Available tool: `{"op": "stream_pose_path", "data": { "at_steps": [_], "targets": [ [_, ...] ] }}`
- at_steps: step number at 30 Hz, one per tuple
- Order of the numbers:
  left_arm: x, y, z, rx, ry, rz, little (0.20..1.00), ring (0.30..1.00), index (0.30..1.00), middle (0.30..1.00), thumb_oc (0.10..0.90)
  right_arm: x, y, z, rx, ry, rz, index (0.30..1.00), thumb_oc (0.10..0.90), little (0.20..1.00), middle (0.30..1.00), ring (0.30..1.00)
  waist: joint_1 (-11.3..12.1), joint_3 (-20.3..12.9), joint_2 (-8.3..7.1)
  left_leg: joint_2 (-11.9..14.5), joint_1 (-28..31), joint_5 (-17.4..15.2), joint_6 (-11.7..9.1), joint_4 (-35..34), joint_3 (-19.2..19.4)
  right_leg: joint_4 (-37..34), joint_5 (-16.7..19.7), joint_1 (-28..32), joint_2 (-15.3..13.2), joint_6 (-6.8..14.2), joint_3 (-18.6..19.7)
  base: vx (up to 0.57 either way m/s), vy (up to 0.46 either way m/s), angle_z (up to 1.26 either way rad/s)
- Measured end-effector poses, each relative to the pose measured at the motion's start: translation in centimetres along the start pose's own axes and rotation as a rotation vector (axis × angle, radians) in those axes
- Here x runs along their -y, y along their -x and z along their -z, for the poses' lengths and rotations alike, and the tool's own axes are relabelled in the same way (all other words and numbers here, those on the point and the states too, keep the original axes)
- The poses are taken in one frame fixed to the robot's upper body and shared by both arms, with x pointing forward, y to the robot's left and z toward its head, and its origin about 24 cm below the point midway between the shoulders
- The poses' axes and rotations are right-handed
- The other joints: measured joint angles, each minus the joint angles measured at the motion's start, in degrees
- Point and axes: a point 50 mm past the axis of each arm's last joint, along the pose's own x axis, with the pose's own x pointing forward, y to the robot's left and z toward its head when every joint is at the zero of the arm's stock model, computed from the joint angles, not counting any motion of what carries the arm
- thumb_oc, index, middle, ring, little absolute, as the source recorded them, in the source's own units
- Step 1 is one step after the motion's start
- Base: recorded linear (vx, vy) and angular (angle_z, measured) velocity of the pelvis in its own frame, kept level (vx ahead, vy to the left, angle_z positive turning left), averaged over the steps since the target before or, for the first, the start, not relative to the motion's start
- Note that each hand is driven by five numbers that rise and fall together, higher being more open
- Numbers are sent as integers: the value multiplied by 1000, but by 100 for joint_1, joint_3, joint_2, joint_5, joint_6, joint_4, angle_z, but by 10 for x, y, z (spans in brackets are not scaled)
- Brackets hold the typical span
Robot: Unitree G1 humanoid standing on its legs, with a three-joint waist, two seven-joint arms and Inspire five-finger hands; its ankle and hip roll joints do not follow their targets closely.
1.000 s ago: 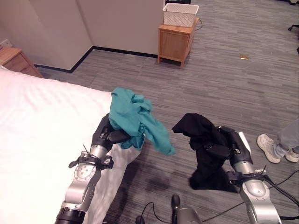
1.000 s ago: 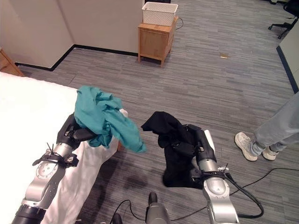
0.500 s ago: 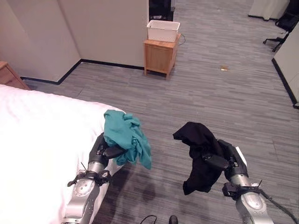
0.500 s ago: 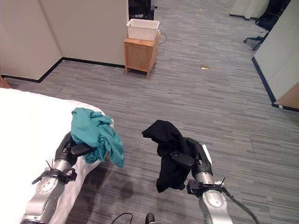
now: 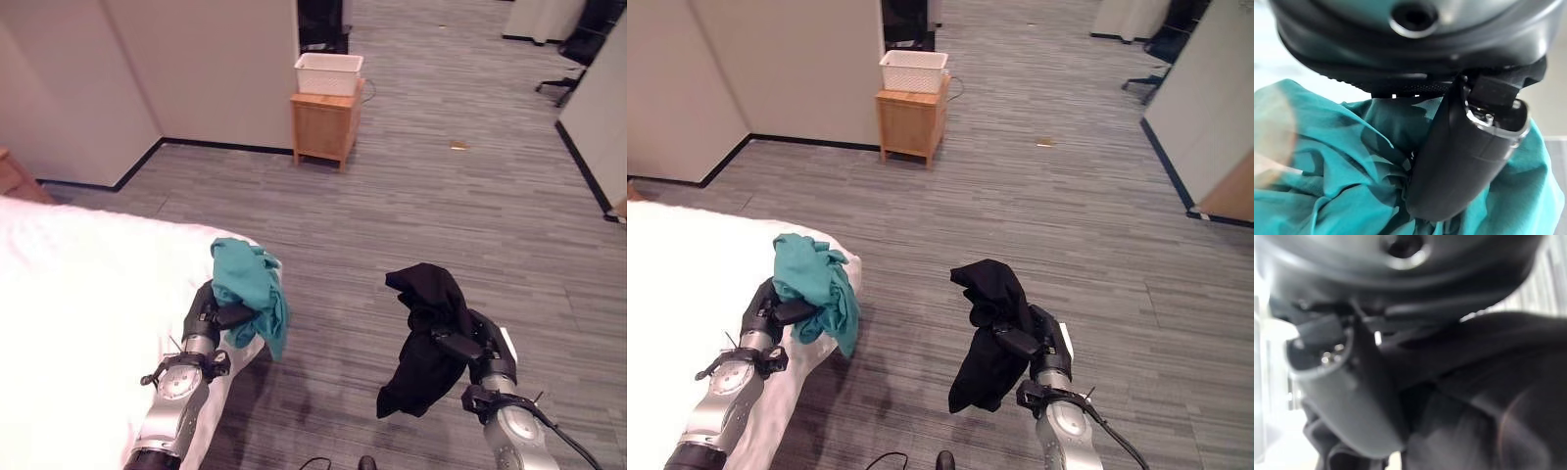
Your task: Pick up bed clothes into laundry basket.
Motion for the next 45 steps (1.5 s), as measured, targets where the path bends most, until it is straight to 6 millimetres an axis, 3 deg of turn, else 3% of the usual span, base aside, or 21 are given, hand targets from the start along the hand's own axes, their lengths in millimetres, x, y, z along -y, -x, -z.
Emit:
{"op": "stream_pose_path", "data": {
  "at_steps": [6,10,14,18,20,21,23,24,25,29,30,33,34,35,36,37,38,39,40,42,45],
  "targets": [
    [43,-8,-5,28,52,125,300,300,300,300,400,27,11,4,-18,35,113,300,400,300,300,300,-478,-7,20,-9,6,-9,13,-5,181,0,42,-103,9,8,204,18,-6,-24],
    [56,-4,1,5,73,176,300,300,300,300,400,22,14,10,-42,45,92,300,400,300,300,300,-499,0,33,42,-29,-9,13,-11,287,1,82,-207,46,-35,322,28,29,-19],
    [48,3,12,-29,81,147,300,300,300,300,400,10,12,12,-49,56,29,300,400,300,300,300,-417,22,78,75,-46,-9,11,-7,240,0,101,-207,100,-62,287,27,51,7],
    [31,15,27,-81,99,79,300,300,300,300,400,-2,3,3,-26,81,-46,300,400,300,300,300,-115,104,203,55,-110,-59,-10,-6,97,9,116,-225,66,-53,216,-38,145,12],
    [23,15,29,-90,102,41,300,300,300,300,400,-12,-8,-14,41,94,-83,300,400,300,300,300,100,380,330,37,-162,-86,186,-3,-111,1098,-54,-788,-5,220,51,-19,79,12],
    [20,16,30,-94,95,37,300,300,300,300,400,-16,-10,-19,62,93,-94,300,400,300,300,300,134,424,314,5,-185,-82,140,-1,-105,1400,-151,-937,-68,261,-42,47,94,4],
    [11,16,32,-109,76,14,300,300,300,300,400,-29,-18,-32,116,85,-124,300,400,300,300,300,185,605,102,-253,-169,-203,166,47,-120,2268,-367,-1342,-383,395,-42,261,-7,-2],
    [6,18,34,-120,60,5,300,300,300,300,400,-37,-21,-40,149,76,-146,300,400,300,300,300,186,754,42,-245,-100,-218,209,42,-96,2945,-465,-1735,-589,543,-247,426,-153,-12],
    [4,19,36,-131,54,0,300,300,300,300,400,-39,-20,-41,153,72,-155,300,400,300,300,300,176,749,11,-262,-97,-224,208,-5,-49,3038,-576,-1854,-724,487,-454,328,-149,-5],
    [-8,19,35,-138,21,-20,300,300,300,300,400,-42,-14,-40,156,72,-183,300,400,300,300,300,124,747,-182,-348,-164,-236,208,-4,-129,1795,-590,-2050,-953,497,-468,305,-185,15],
    [-11,18,33,-134,11,-24,300,300,300,300,400,-40,-11,-35,138,75,-181,300,400,300,300,300,54,722,-226,-345,-136,-287,138,2,-205,1410,-476,-2064,-986,412,-425,324,-228,27],
    [-17,19,36,-146,8,-55,300,300,300,300,400,-41,-9,-28,106,77,-187,300,400,300,300,300,28,679,-281,-209,106,-514,-134,310,-196,1529,-305,-1794,-806,184,-360,359,-329,18],
    [-16,19,37,-150,15,-61,300,300,300,300,400,-40,-9,-24,89,78,-184,300,400,300,300,300,1,677,-284,-28,-53,-752,-236,916,-245,1685,-357,-1715,-691,-10,-318,203,-302,30],
    [-13,20,39,-155,29,-57,300,300,300,300,400,-35,-8,-17,59,85,-172,300,400,300,300,300,40,605,-327,216,-407,-942,-266,2076,-357,1671,-213,-1542,-550,-126,-391,293,-409,30],
    [-11,19,39,-153,43,-54,300,300,300,300,400,-34,-9,-15,50,74,-164,300,400,300,300,300,46,601,-283,465,-820,-968,-253,2985,-466,1611,-353,-1379,-429,-192,-422,267,-440,3],
    [-8,20,40,-151,59,-53,300,300,300,300,400,-31,-9,-15,46,62,-159,300,400,300,300,300,190,566,-213,799,-1254,-601,-242,3985,-621,1500,-336,-1133,-193,-417,-490,287,-398,-16],
    [-8,21,41,-156,60,-51,300,300,300,300,400,-30,-9,-15,43,54,-157,300,400,300,300,300,222,550,-205,879,-1335,-374,-340,4321,-810,1482,-390,-990,-108,-501,-494,428,-388,-11],
    [-4,20,40,-152,72,-42,300,300,300,300,400,-27,-8,-18,56,39,-140,300,400,300,300,300,214,544,-178,1021,-1723,-86,-379,5162,-901,1311,-575,-716,27,-645,-573,336,-221,19],
    [0,19,40,-146,86,-29,300,300,300,300,400,-22,-7,-19,62,29,-118,300,400,300,300,300,181,562,-218,967,-1971,-135,-347,5558,-850,1130,-619,-528,42,-728,-597,481,-118,27],
    [7,18,36,-125,120,9,300,300,300,300,400,-18,-11,-25,80,29,-91,300,400,300,300,300,325,668,-391,663,-2290,-311,-316,5121,-502,654,-579,3,88,-705,-531,388,-17,-1],
    [8,25,43,-154,148,7,300,300,300,300,400,-20,-12,-26,83,18,-100,300,400,300,300,300,486,667,-353,573,-2574,-337,-287,3647,-337,187,-601,597,325,-674,-480,511,102,-29]
  ]
}}
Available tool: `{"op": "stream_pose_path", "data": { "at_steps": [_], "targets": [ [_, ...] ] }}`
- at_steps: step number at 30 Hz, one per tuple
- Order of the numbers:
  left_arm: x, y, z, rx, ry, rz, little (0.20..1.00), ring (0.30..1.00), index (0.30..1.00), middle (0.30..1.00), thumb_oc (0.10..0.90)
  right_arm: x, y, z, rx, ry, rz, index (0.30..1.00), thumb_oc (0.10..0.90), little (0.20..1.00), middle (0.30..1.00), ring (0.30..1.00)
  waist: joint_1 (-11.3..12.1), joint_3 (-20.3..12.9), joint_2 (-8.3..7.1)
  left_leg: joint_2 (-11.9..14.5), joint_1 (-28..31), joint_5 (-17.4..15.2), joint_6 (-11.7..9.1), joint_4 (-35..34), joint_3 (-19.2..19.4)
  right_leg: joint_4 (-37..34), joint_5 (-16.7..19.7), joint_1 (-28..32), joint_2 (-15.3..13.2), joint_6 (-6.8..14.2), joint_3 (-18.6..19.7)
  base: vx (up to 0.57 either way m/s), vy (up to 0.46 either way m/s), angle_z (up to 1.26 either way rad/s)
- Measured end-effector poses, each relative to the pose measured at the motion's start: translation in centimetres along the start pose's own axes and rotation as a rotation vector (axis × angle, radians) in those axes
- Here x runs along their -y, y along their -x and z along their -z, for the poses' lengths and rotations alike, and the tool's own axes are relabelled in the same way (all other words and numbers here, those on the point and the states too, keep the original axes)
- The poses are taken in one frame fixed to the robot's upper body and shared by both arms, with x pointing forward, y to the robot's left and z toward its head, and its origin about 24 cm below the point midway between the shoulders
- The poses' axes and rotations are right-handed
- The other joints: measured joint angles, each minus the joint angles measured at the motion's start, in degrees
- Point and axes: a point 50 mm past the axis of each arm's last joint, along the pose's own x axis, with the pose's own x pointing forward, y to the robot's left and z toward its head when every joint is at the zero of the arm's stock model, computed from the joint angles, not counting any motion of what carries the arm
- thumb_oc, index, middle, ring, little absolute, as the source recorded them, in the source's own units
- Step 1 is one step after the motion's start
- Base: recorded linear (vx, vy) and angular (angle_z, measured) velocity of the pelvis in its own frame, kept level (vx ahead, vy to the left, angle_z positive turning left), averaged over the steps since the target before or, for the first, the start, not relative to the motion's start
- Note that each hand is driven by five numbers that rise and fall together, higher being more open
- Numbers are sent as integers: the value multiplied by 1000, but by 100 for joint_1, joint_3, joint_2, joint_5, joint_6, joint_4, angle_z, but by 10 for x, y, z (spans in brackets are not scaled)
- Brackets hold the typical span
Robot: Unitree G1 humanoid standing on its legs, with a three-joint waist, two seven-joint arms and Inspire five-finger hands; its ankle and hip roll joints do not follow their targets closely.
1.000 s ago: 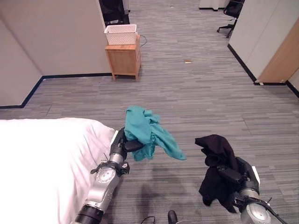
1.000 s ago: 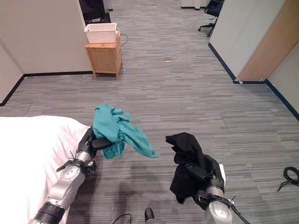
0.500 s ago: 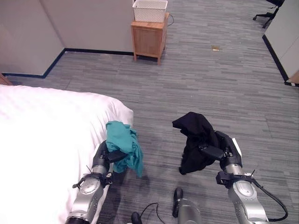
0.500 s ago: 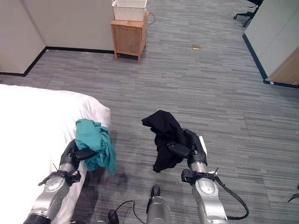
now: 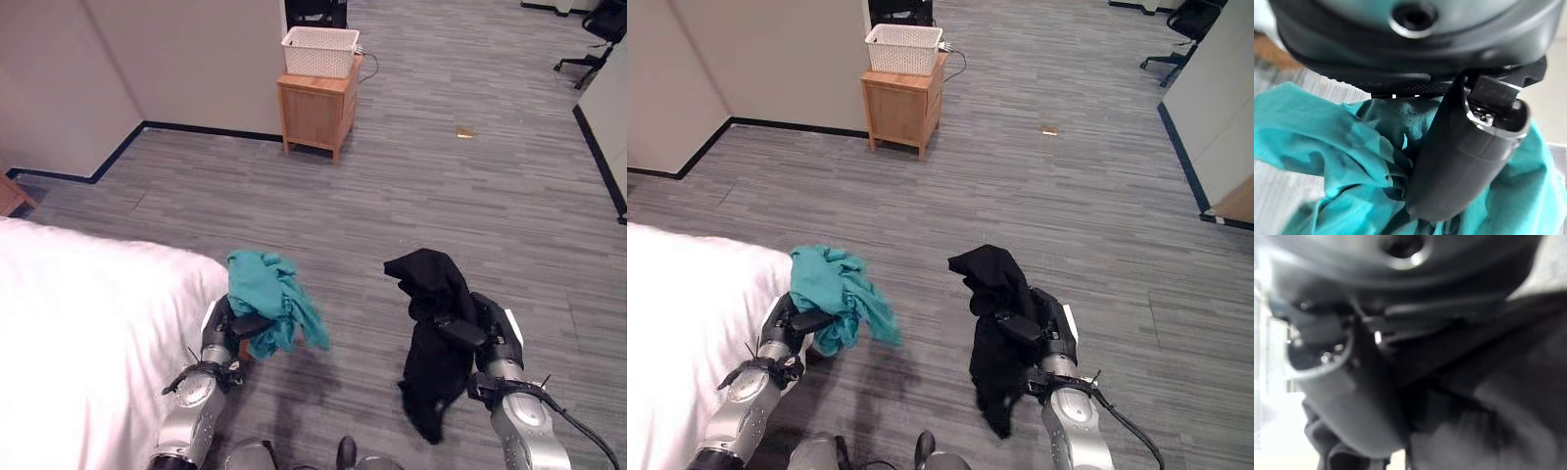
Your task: Pick up bed clothes into laundry basket.
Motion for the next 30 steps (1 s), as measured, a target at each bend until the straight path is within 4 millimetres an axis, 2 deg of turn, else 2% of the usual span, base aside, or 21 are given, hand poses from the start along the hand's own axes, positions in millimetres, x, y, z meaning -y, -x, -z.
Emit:
{"op": "stream_pose_path", "data": {
  "at_steps": [1,2,5,7,8,10,11,15,16,17,18,20,21,22,23,24,26,27,28,29,30],
  "targets": [
    [-3,3,5,-17,-1,-10,300,300,300,300,400,-3,0,1,2,-2,-10,300,400,300,300,300,7,-26,33,-3,-80,114,6,-1112,83,-187,-217,248,110,272,19,351,90,-15],
    [-3,3,8,-30,-2,-12,300,300,300,300,400,-2,0,1,0,0,-8,300,400,300,300,300,-7,-54,123,8,-123,277,32,-1769,135,-179,-235,323,224,275,7,357,62,-20],
    [-10,8,17,-68,-5,-37,300,300,300,300,400,-7,0,9,-37,12,-35,300,400,300,300,300,187,-84,162,-168,-279,617,-9,-3050,-58,-182,-686,831,263,533,132,611,83,-46],
    [-11,10,20,-77,-4,-41,300,300,300,300,400,-8,1,10,-47,23,-48,300,400,300,300,300,224,-107,161,-295,-254,722,179,-2889,108,-181,-949,1153,183,475,161,533,112,-41],
    [-13,14,24,-93,-4,-50,300,300,300,300,400,-9,2,12,-59,30,-64,300,400,300,300,300,254,-220,178,-417,-168,1098,599,-2719,195,-176,-1129,1422,113,592,149,522,143,-31],
    [-20,16,24,-96,-11,-75,300,300,300,300,400,-18,4,17,-82,27,-99,300,400,300,300,300,288,-415,-198,-627,-129,1398,857,-2433,449,75,-1276,1435,-317,790,139,513,201,-26],
    [-21,15,21,-88,-18,-69,300,300,300,300,400,-22,3,17,-79,21,-114,300,400,300,300,300,305,-466,-290,-798,-98,1289,1017,-2370,493,433,-1225,1301,-458,839,93,639,365,-5],
    [-19,12,18,-82,-29,-54,300,300,300,300,400,-37,4,14,-60,1,-159,300,400,300,300,300,301,-449,-303,-1248,784,996,1239,-2696,388,4179,-653,60,-1310,772,-99,386,302,31],
    [-21,11,15,-69,-25,-63,300,300,300,300,400,-45,1,9,-35,-16,-185,300,400,300,300,300,330,-417,-259,-1389,1142,569,1388,-2718,336,5006,-608,-428,-1568,779,102,445,269,16],
    [-25,11,12,-58,-30,-79,300,300,300,300,400,-53,-5,2,-6,-22,-217,300,400,300,300,300,348,-349,-171,-1452,1359,275,1399,-2702,290,5834,-355,-994,-1754,868,208,489,185,19],
    [-25,9,8,-49,-50,-72,300,300,300,300,400,-60,-9,-6,25,-21,-248,300,400,300,300,300,237,-205,97,-1429,1709,1,1388,-2774,128,6520,-518,-1777,-1819,858,133,515,136,22],
    [-24,8,0,-18,-73,-60,300,300,300,300,400,-60,-7,-7,29,-20,-263,300,400,300,300,300,161,-90,380,-1275,2131,104,1231,-3009,35,6247,-859,-2527,-1681,775,-91,517,48,52],
    [-22,6,-4,-3,-76,-52,300,300,300,300,400,-58,-5,-5,21,-13,-261,300,400,300,300,300,114,-65,381,-1252,2255,81,1239,-3039,-19,6043,-852,-2768,-1678,788,-136,533,-42,72],
    [-20,5,-7,8,-72,-46,300,300,300,300,400,-55,-3,-3,9,-3,-262,300,400,300,300,300,8,-34,400,-1201,2442,-119,1342,-3094,-178,5517,-878,-3021,-1626,815,-285,516,-110,90],
    [-18,4,-7,12,-69,-41,300,300,300,300,400,-52,0,1,-7,6,-263,300,400,300,300,300,-99,23,441,-1055,2727,-261,1150,-3179,-424,4079,-807,-3068,-1472,798,-521,807,-238,98],
    [-18,3,-6,9,-72,-37,300,300,300,300,400,-49,2,4,-20,13,-265,300,400,300,300,300,-171,22,391,-966,2899,-374,886,-3217,-492,2763,-575,-3069,-1317,753,-486,634,-198,90],
    [-19,6,0,-14,-69,-40,300,300,300,300,400,-46,6,10,-45,16,-256,300,400,300,300,300,-288,-26,290,-828,3259,-625,702,-3312,-505,1862,-295,-3202,-1174,883,-376,614,-175,65],
    [-22,10,9,-50,-71,-49,300,300,300,300,400,-43,12,17,-77,15,-247,300,400,300,300,300,-318,-186,132,-706,3524,-779,568,-3380,-519,1136,-339,-3082,-1069,1009,-290,544,-149,80],
    [-18,10,16,-74,-53,-49,300,300,300,300,400,-37,11,17,-81,26,-232,300,400,300,300,300,-390,-235,289,-477,3672,-911,482,-3456,-555,1336,144,-3074,-951,926,-384,512,-157,80],
    [-14,10,21,-91,-40,-44,300,300,300,300,400,-32,8,18,-85,27,-207,300,400,300,300,300,-404,-243,409,-268,3745,-870,432,-3473,-563,1581,188,-3096,-819,936,-538,551,-216,44],
    [-10,10,24,-104,-49,-31,300,300,300,300,400,-26,1,17,-92,30,-179,300,400,300,300,300,-341,-214,353,-149,3701,-486,47,-3247,-400,1883,322,-3081,-732,673,-532,750,-310,33]
  ]
}}
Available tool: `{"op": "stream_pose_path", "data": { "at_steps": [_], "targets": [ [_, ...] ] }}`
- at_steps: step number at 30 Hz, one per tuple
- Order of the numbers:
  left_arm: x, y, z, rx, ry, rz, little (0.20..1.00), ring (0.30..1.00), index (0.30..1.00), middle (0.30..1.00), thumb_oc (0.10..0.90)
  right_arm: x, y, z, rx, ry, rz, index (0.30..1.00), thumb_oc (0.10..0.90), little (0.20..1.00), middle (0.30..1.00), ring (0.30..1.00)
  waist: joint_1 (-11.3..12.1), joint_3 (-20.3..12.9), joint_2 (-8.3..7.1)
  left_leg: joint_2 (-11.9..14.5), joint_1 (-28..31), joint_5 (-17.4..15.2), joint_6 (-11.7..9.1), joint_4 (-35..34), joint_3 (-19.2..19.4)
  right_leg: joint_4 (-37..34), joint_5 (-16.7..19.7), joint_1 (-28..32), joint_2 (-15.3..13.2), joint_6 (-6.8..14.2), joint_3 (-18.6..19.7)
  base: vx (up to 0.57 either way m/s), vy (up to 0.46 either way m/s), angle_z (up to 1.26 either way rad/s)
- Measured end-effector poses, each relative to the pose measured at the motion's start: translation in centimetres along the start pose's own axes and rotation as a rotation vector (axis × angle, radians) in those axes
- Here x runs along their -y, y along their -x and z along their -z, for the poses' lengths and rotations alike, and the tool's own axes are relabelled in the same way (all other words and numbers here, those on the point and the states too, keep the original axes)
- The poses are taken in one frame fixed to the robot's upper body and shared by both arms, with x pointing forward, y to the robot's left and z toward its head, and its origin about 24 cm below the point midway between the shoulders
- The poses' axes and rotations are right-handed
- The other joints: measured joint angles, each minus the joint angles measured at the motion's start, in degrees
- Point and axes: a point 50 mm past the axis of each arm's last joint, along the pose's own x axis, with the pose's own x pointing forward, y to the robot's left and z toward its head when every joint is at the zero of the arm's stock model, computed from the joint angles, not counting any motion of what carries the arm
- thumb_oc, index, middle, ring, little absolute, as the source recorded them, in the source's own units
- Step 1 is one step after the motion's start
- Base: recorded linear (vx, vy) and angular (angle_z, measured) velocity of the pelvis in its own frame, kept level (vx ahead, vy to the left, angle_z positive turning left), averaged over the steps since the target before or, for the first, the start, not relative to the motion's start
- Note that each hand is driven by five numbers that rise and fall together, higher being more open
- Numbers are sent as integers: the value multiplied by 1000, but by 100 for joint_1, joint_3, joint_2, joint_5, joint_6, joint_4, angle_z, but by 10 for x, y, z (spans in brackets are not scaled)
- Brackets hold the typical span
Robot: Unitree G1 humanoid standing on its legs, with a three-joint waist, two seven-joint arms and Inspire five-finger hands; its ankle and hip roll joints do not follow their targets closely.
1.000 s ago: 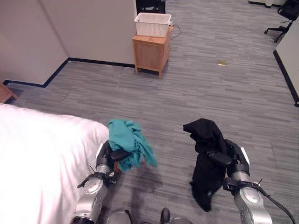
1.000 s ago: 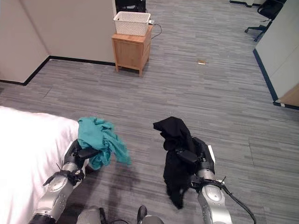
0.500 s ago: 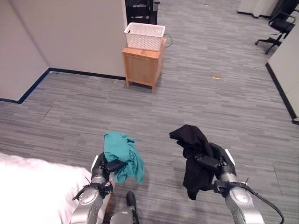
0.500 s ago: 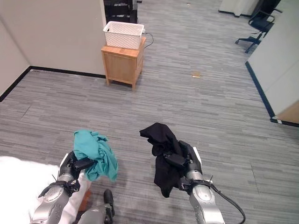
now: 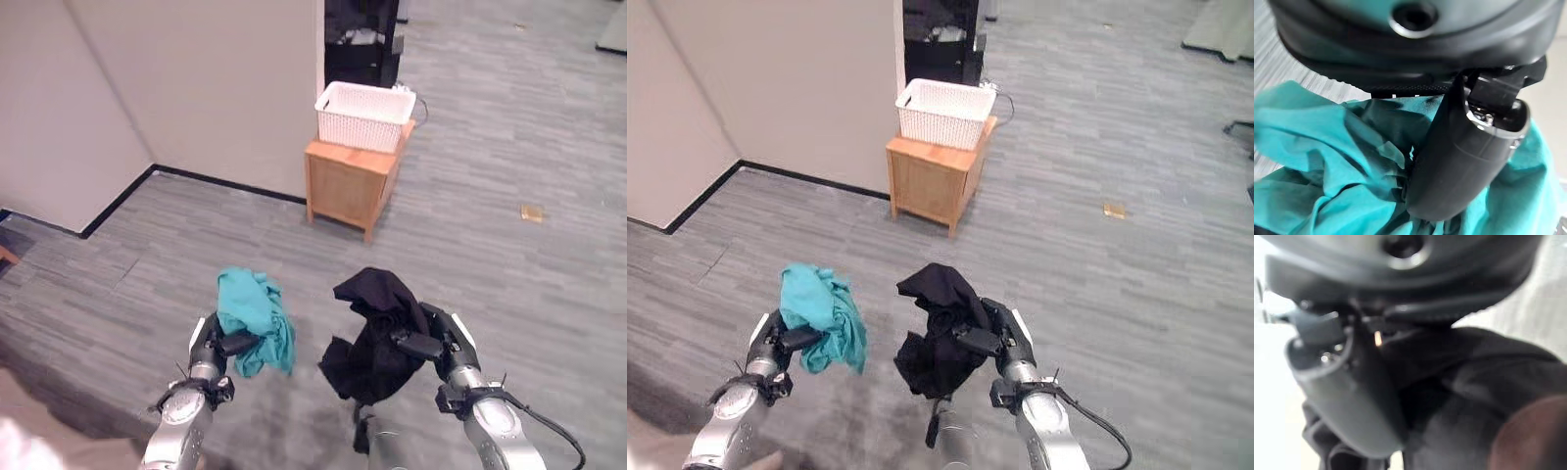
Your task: Pick up bed clothes into laundry basket.
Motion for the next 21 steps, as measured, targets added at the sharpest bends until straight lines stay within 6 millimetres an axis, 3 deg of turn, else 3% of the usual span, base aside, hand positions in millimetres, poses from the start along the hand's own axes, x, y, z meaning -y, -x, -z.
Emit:
{"op": "stream_pose_path", "data": {
  "at_steps": [1,2,3,4,5,6,7,8,9,10,11,14,15,16,17,18,19,20,21],
  "targets": [
    [4,0,3,-11,-3,12,300,300,300,300,400,6,0,-1,0,-1,22,300,400,300,300,300,-47,8,-12,79,-21,219,-197,186,-65,226,-76,20,-4,-176,-9,721,-352,38],
    [9,3,12,-38,13,33,300,300,300,300,400,15,-1,-6,18,1,59,300,400,300,300,300,-145,4,21,237,-19,770,-522,732,-178,683,-676,289,35,-501,-97,562,-341,46],
    [11,1,10,-32,15,39,300,300,300,300,400,18,-2,-9,29,4,71,300,400,300,300,300,-214,18,28,352,-321,949,-757,1677,-407,642,-753,574,100,-610,-153,457,-384,21],
    [12,0,8,-23,19,40,300,300,300,300,400,20,-3,-11,36,7,75,300,400,300,300,300,-208,19,40,339,-527,1002,-830,2163,-482,586,-777,699,154,-636,-146,541,-577,10],
    [12,-2,5,-13,17,42,300,300,300,300,400,21,-4,-14,46,15,80,300,400,300,300,300,-253,24,38,269,-860,1273,-1017,2711,-656,445,-919,947,221,-707,-130,346,-442,6],
    [13,-3,3,-5,19,46,300,300,300,300,400,23,-4,-15,47,24,87,300,400,300,300,300,-298,26,59,247,-1068,1727,-914,3117,-669,384,-1029,1123,325,-762,-149,412,-430,9],
    [20,-11,-13,41,0,76,300,300,300,300,400,32,1,-14,49,14,126,300,400,300,300,300,-105,163,-30,486,-2256,3042,-647,5317,-646,-166,-1103,1686,463,-977,-129,286,-201,-23],
    [17,-12,-17,58,2,71,300,300,300,300,400,33,0,-13,44,11,147,300,400,300,300,300,32,210,-154,425,-2588,2331,-490,5708,-443,-344,-1044,1942,433,-952,-81,469,-255,-37],
    [14,-11,-18,63,-7,66,300,300,300,300,400,34,1,-13,43,14,151,300,400,300,300,300,22,225,-213,411,-2895,1848,-353,5795,-287,-502,-957,2201,448,-873,-78,490,-141,-35],
    [8,-12,-22,72,-24,55,300,300,300,300,400,35,2,-14,50,12,166,300,400,300,300,300,44,214,-253,506,-3652,1373,-145,5590,66,-926,-1103,2612,540,-843,-53,622,-40,-15],
    [6,-12,-24,84,-23,47,300,300,300,300,400,36,2,-15,56,4,181,300,400,300,300,300,80,214,-263,628,-3944,1165,63,5007,402,-1144,-1095,2809,600,-812,-14,463,8,-22],
    [-1,-8,-16,48,-10,21,300,300,300,300,400,33,0,-17,64,9,168,300,400,300,300,300,326,175,-143,659,-4368,1247,-7,3085,599,-1545,-1077,3433,749,-563,153,480,145,-73],
    [-2,-7,-13,41,-10,19,300,300,300,300,400,32,0,-18,67,11,162,300,400,300,300,300,343,146,-104,520,-4265,1269,17,2287,602,-1637,-1151,3605,775,-442,147,535,183,-46],
    [-1,-6,-11,32,-10,21,300,300,300,300,400,32,1,-17,64,15,158,300,400,300,300,300,308,133,-60,389,-4187,1379,188,1836,543,-1630,-1212,3732,761,-349,159,703,214,-28],
    [1,-3,-1,-3,-18,36,300,300,300,300,400,30,6,-8,27,20,159,300,400,300,300,300,331,-19,-89,40,-4068,1476,237,930,339,-1700,-1296,3994,669,-162,183,534,139,-35],
    [2,-2,2,-13,-19,39,300,300,300,300,400,30,6,-8,24,34,153,300,400,300,300,300,352,-113,-32,-162,-3909,1468,274,470,-10,-1729,-1358,4112,627,-76,315,356,68,-45],
    [2,-1,4,-21,-19,38,300,300,300,300,400,28,5,-8,24,45,137,300,400,300,300,300,369,-126,-24,-218,-3841,1445,329,387,82,-1815,-1387,4268,626,-15,388,296,70,-59],
    [2,1,7,-30,-17,37,300,300,300,300,400,25,5,-9,24,65,109,300,400,300,300,300,345,-197,127,-286,-3679,1511,609,289,29,-1822,-1516,4464,712,171,447,447,146,-35],
    [-5,-1,9,-53,-39,20,300,300,300,300,400,12,4,-3,1,34,78,300,400,300,300,300,304,-272,-243,-479,-3558,1955,548,577,250,-1735,-1618,4715,292,288,463,375,166,-34]
  ]
}}
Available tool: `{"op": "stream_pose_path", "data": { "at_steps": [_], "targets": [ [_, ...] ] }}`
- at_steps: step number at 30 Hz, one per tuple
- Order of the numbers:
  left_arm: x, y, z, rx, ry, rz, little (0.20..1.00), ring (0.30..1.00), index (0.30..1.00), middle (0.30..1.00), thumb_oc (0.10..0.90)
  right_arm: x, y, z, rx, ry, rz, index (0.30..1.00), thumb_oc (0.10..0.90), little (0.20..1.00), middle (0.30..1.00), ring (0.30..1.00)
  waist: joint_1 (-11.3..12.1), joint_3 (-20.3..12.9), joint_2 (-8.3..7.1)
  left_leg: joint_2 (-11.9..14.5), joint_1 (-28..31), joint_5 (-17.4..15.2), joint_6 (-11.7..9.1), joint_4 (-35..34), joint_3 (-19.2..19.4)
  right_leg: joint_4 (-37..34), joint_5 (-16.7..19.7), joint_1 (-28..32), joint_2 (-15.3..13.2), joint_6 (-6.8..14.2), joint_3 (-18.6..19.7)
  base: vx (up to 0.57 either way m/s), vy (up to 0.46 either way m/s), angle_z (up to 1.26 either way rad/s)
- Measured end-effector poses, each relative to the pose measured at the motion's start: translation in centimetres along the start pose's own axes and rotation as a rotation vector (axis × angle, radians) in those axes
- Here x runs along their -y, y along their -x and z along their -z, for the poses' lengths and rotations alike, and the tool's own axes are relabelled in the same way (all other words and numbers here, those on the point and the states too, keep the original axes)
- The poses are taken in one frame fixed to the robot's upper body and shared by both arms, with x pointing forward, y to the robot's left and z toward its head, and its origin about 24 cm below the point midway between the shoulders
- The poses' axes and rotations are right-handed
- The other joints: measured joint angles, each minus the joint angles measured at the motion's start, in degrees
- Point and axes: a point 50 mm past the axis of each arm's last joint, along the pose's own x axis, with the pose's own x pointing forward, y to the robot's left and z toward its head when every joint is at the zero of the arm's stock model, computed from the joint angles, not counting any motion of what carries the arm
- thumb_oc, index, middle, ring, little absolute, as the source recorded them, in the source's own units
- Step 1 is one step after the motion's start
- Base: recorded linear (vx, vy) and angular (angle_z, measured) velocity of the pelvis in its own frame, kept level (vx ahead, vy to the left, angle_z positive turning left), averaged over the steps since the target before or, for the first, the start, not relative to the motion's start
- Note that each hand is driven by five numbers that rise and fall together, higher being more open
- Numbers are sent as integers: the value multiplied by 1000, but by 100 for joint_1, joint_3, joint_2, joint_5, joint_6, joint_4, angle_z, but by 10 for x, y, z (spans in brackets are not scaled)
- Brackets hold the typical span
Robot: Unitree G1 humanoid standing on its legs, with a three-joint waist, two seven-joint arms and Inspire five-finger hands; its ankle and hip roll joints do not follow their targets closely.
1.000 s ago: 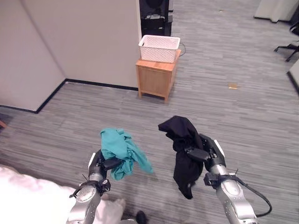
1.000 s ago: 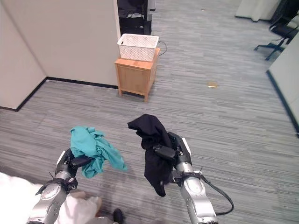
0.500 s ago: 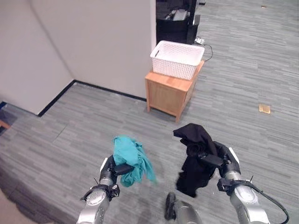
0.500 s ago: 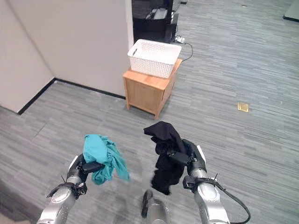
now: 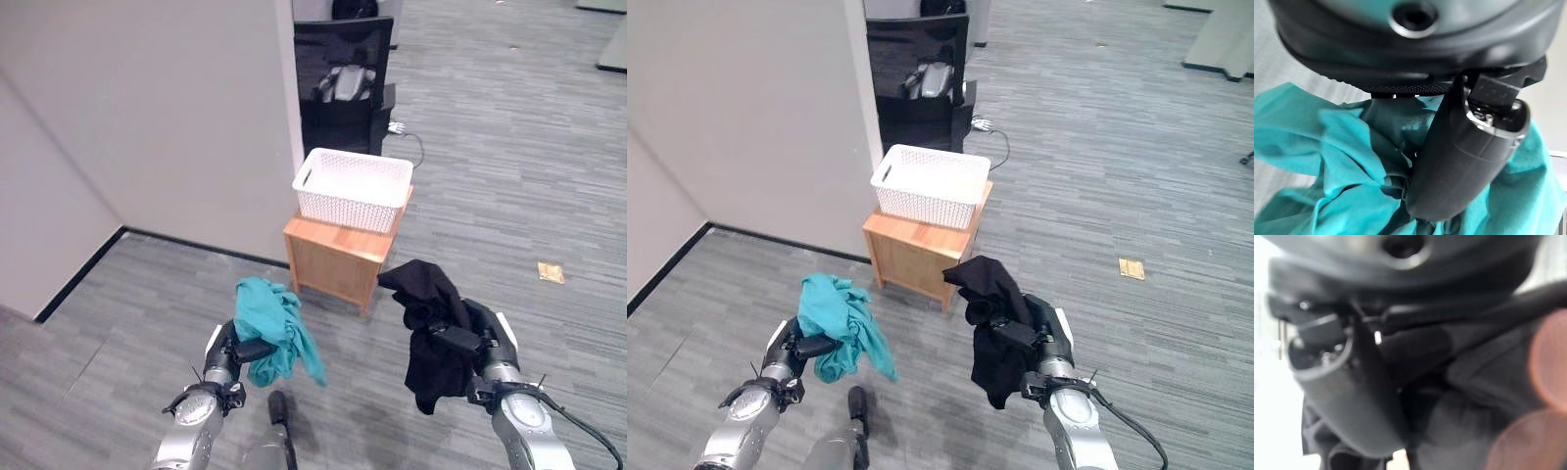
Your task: Pick up bed clothes into laundry basket.
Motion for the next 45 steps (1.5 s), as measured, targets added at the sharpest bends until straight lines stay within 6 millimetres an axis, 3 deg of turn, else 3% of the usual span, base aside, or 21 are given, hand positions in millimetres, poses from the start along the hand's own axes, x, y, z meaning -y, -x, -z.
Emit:
{"op": "stream_pose_path", "data": {
  "at_steps": [2,3,5,6,7,8,10,12,15,17,20,21,23,25,26,28,32,37,39,41,45],
  "targets": [
    [-2,-1,-2,-3,-15,4,300,300,300,300,400,-13,-2,-3,17,-15,-44,300,400,300,300,300,31,-55,-156,-236,166,-245,123,88,108,466,85,-140,-323,-62,61,332,186,-26],
    [2,-6,-13,32,-22,15,300,300,300,300,400,-22,-4,-12,57,-23,-85,300,400,300,300,300,50,1,-101,-363,410,-543,318,-8,130,715,265,-303,-462,-50,98,462,344,-26],
    [-1,-12,-27,75,-37,4,300,300,300,300,400,-46,-11,-26,117,-48,-151,300,400,300,300,300,219,115,-4,-468,1100,-694,371,-252,159,2712,307,-954,-931,36,125,426,337,-43],
    [-2,-13,-33,94,-40,-3,300,300,300,300,400,-55,-15,-32,137,-43,-185,300,400,300,300,300,263,144,70,-484,1281,-822,483,-358,156,3231,338,-1275,-937,66,294,256,146,-33],
    [0,-20,-52,148,-57,9,300,300,300,300,400,-68,-22,-47,193,-29,-237,300,400,300,300,300,236,279,221,-486,1619,-848,490,-668,97,4444,243,-2209,-884,80,544,179,79,-5],
    [2,-22,-59,172,-58,16,300,300,300,300,400,-70,-23,-52,210,-24,-249,300,400,300,300,300,228,323,273,-485,1747,-833,468,-787,104,4593,101,-2562,-918,63,497,185,33,10],
    [4,-22,-67,205,-55,23,300,300,300,300,400,-71,-25,-56,225,-18,-256,300,400,300,300,300,207,355,333,-489,1881,-712,318,-911,121,4390,-20,-2930,-1017,34,364,173,-84,33],
    [9,-21,-78,259,-53,44,300,300,300,300,400,-63,-26,-54,211,4,-235,300,400,300,300,300,119,372,331,-422,1996,-795,238,-975,-21,2600,165,-3383,-1130,8,205,160,-129,69],
    [7,-19,-71,239,-50,35,300,300,300,300,400,-57,-25,-44,173,10,-205,300,400,300,300,300,177,378,207,-342,2191,-889,42,-973,-84,1481,1404,-3207,-1112,22,88,106,-82,39],
    [9,-13,-49,175,-13,27,300,300,300,300,400,-47,-26,-38,143,20,-174,300,400,300,300,300,258,313,375,-6,2333,-891,-24,-967,-61,813,1477,-2639,-695,-52,-112,133,-77,15],
    [14,-8,-35,138,17,33,300,300,300,300,400,-35,-27,-43,162,13,-127,300,400,300,300,300,362,285,358,145,2364,-910,-88,-747,4,-278,1886,-1997,-371,-240,-201,64,-43,-12],
    [16,-7,-30,124,23,38,300,300,300,300,400,-30,-28,-46,171,9,-102,300,400,300,300,300,355,286,314,185,2094,-1094,-322,-241,15,-332,1915,-1937,-397,-285,-187,0,0,0],
    [21,-6,-27,113,16,62,300,300,300,300,400,-22,-28,-49,181,19,-70,300,400,300,300,300,326,277,268,33,1939,-1228,-355,-604,-15,-332,1903,-1932,-491,-304,-98,39,-17,-5],
    [26,-5,-26,112,21,90,300,300,300,300,400,-12,-28,-53,187,51,-50,300,400,300,300,300,286,157,518,166,1878,-655,-271,-994,21,-336,1766,-1867,-255,-224,-95,26,-10,-17],
    [25,-5,-25,105,20,86,300,300,300,300,400,-12,-27,-50,177,44,-44,300,400,300,300,300,257,127,497,225,1963,-741,-421,-986,17,-337,1731,-1789,-255,-193,-87,0,0,0],
    [23,-6,-27,112,19,80,300,300,300,300,400,-13,-24,-46,168,38,-50,300,400,300,300,300,178,2,302,92,1964,-778,-363,-986,1,-341,1658,-1771,-399,-84,-110,7,1,9],
    [22,-8,-33,128,13,76,300,300,300,300,400,-10,-25,-63,224,77,-72,300,400,300,300,300,204,-22,282,-43,1929,-828,-287,-986,-22,-342,1645,-1786,-523,-4,-115,13,12,5],
    [13,-7,-34,129,-8,63,300,300,300,300,400,42,-36,-152,446,335,40,300,400,300,300,300,321,-27,312,-69,1890,-832,-278,-985,-17,-341,1667,-1836,-545,53,-107,5,2,1],
    [12,-4,-29,114,18,64,300,300,300,300,400,51,-34,-189,515,470,52,300,400,300,300,300,314,-28,332,-82,1881,-843,-269,-986,-6,-340,1668,-1850,-532,56,-101,22,7,-4],
    [11,1,-18,80,36,76,300,300,300,300,400,64,-28,-254,628,686,111,300,400,300,300,300,249,-18,346,-81,1880,-847,-261,-985,8,-339,1669,-1864,-530,61,-83,6,10,-4],
    [11,5,-10,50,59,99,300,300,300,300,400,66,-23,-328,762,882,224,300,400,300,300,300,197,-5,286,-67,1883,-855,-253,-985,18,-338,1670,-1872,-504,62,-84,3,-1,-2]
  ]
}}
